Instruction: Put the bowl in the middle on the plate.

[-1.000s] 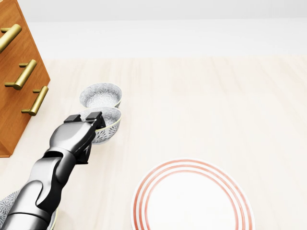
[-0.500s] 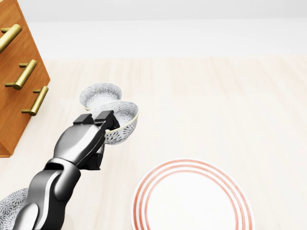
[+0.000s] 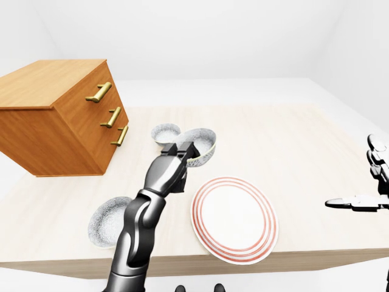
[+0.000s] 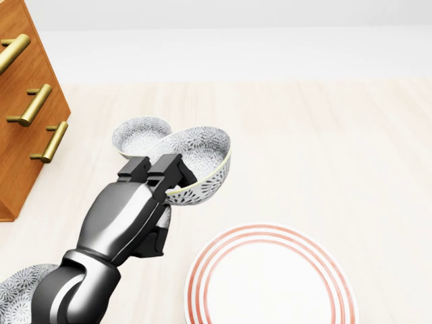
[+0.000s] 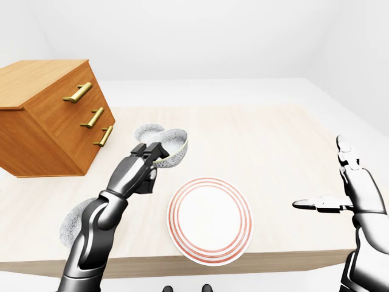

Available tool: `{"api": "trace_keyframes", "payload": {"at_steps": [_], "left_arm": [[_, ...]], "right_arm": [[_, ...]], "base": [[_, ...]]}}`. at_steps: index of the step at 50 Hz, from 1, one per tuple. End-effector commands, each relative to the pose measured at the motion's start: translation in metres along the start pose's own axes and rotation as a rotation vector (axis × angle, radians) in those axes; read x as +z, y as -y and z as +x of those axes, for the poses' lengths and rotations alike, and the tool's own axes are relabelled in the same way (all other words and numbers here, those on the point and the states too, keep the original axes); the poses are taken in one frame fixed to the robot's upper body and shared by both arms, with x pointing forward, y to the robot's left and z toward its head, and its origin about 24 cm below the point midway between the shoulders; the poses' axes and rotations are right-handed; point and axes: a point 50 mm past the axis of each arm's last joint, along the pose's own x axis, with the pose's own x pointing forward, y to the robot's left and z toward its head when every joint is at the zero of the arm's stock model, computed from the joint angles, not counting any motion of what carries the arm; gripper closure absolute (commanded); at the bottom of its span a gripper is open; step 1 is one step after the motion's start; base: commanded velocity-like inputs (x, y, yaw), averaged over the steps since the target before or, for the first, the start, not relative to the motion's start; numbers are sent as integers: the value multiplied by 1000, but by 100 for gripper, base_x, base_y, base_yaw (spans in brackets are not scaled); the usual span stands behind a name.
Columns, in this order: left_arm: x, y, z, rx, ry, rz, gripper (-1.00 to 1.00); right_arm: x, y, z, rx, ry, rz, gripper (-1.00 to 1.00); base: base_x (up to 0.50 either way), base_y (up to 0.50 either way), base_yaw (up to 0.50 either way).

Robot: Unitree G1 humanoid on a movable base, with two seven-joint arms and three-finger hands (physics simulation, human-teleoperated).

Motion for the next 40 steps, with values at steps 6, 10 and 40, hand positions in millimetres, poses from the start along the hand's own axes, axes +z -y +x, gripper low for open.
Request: {"api": "trace_keyframes", "payload": {"at_steps": [6, 10, 40], "left_arm": [[30, -7, -13, 52, 98, -37, 100], [37, -1, -20, 34, 114, -51, 100], [71, 18, -50, 11, 182, -16, 100]], "right_arm": [[5, 0, -1, 4, 23, 3, -100], [4, 0, -2, 6, 17, -1, -100], [2, -3, -3, 20, 1, -18, -100]], "base": [[0, 0, 0], [0, 0, 0], [0, 0, 0]]}}
